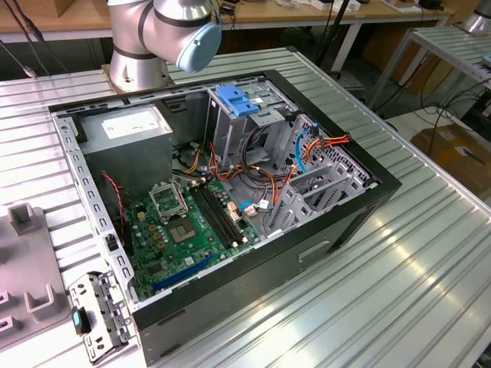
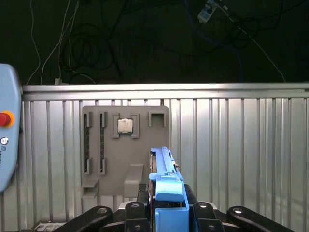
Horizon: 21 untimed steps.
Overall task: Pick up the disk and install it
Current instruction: 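Pick up the disk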
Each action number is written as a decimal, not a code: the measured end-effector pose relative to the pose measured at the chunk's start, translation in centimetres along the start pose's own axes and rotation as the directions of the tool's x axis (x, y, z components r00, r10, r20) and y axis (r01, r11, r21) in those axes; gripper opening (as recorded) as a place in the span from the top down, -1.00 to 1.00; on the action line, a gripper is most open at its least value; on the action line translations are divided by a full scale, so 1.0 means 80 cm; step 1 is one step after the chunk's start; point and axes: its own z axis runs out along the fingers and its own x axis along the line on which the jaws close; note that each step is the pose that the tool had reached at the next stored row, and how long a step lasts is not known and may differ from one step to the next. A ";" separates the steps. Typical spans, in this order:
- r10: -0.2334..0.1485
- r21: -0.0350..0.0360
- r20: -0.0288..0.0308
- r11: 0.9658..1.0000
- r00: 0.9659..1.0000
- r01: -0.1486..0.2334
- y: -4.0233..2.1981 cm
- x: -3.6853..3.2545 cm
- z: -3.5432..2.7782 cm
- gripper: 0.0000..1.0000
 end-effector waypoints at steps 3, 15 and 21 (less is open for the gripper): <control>0.000 -0.001 0.000 1.000 1.000 0.000 -0.0051 -0.0001 0.0000 0.25; 0.000 -0.003 0.000 1.000 1.000 0.000 -0.0173 0.0099 0.0001 0.25; 0.000 -0.006 0.000 1.000 1.000 0.000 -0.0312 0.0113 0.0001 0.25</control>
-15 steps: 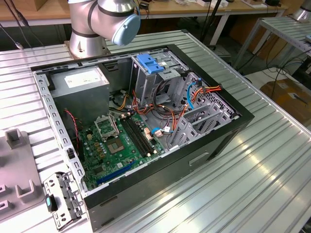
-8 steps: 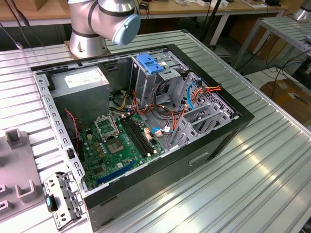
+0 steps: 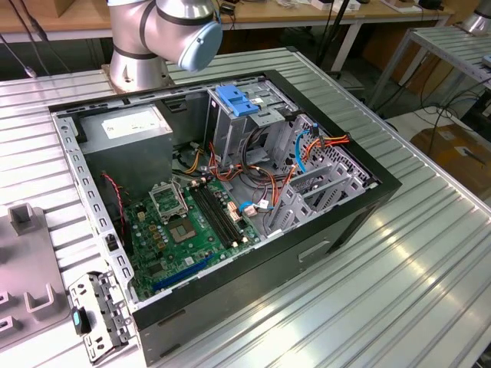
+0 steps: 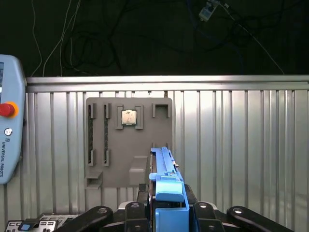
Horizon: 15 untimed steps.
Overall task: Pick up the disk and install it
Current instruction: 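Pick up the disk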
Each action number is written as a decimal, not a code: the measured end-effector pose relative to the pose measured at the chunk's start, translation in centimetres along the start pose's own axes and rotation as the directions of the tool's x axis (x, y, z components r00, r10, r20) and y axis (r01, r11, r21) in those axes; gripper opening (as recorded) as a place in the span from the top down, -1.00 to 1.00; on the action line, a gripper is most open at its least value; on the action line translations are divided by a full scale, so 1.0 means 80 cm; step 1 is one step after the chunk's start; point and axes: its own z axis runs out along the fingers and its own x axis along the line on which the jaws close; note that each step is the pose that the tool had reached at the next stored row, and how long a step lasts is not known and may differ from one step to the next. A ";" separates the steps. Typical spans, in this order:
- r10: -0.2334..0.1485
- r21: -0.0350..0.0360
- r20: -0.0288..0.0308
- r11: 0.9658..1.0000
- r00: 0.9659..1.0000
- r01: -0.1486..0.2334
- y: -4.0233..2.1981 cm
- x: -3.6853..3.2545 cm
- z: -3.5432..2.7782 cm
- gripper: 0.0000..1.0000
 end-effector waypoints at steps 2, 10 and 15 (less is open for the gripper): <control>0.000 -0.001 0.000 1.000 1.000 0.000 -0.0070 -0.0001 0.0000 0.25; 0.000 -0.013 0.000 1.000 1.000 0.000 -0.0730 -0.0012 -0.0002 0.25; 0.000 -0.019 0.000 1.000 1.000 0.000 -0.1004 -0.0017 -0.0003 0.25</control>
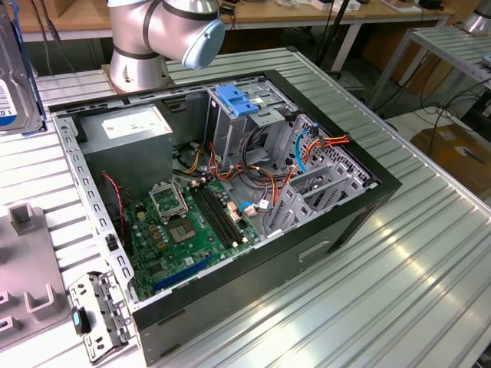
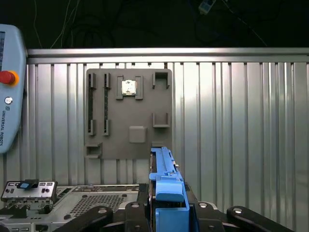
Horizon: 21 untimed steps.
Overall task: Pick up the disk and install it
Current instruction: 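Pick up the disk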
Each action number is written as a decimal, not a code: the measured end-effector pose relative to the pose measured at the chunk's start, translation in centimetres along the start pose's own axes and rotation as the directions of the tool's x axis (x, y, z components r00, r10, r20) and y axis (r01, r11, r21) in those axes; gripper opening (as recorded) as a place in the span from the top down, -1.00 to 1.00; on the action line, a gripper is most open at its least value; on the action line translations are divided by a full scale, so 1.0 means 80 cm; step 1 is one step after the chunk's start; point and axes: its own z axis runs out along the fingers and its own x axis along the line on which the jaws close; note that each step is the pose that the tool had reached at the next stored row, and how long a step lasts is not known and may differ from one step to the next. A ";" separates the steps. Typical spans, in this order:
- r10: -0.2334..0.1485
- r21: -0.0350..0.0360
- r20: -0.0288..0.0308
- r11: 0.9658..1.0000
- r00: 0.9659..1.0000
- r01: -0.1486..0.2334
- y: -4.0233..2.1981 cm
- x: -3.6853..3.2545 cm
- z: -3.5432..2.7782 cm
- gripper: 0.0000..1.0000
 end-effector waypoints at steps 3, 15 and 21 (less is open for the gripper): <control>0.000 -0.003 0.000 1.000 1.000 0.000 -0.0140 -0.0002 -0.0003 0.25; 0.000 -0.008 0.000 1.000 1.000 0.000 -0.0405 0.0018 -0.0009 0.25; 0.000 -0.008 0.000 1.000 1.000 0.000 -0.0473 0.0050 -0.0011 0.25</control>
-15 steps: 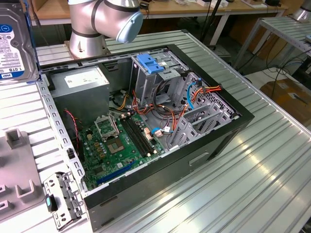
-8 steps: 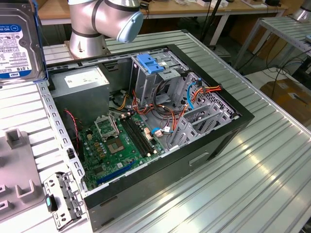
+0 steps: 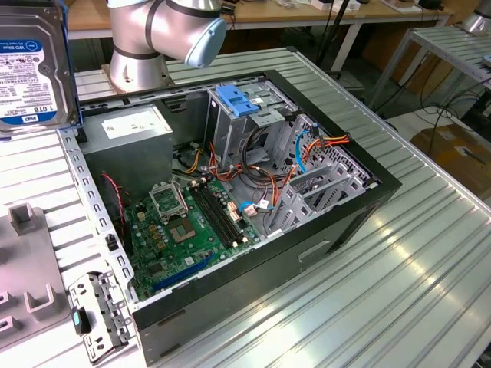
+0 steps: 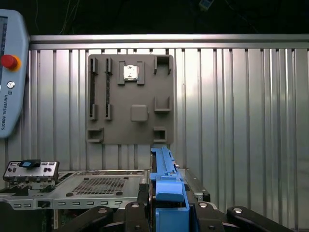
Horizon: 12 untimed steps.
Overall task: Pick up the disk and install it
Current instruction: 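Pick up the disk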
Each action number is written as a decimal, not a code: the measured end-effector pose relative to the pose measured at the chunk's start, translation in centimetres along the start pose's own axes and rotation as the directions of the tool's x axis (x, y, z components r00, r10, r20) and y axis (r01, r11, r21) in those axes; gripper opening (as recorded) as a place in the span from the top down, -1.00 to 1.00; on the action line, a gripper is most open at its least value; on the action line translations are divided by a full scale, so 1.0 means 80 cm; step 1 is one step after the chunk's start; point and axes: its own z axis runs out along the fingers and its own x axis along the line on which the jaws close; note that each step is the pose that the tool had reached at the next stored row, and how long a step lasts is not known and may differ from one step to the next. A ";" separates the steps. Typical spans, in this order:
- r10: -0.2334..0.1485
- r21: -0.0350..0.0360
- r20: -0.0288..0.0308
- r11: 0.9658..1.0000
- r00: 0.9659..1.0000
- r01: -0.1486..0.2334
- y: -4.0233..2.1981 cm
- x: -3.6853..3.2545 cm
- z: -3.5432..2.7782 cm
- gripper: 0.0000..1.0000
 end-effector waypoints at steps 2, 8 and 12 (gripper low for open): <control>0.000 0.000 0.000 1.000 1.000 0.000 -0.0039 0.0007 -0.0001 0.25; 0.000 -0.003 0.000 1.000 1.000 0.000 -0.0212 0.0021 -0.0006 0.25; 0.000 -0.003 0.000 1.000 1.000 0.000 -0.0297 0.0029 -0.0008 0.25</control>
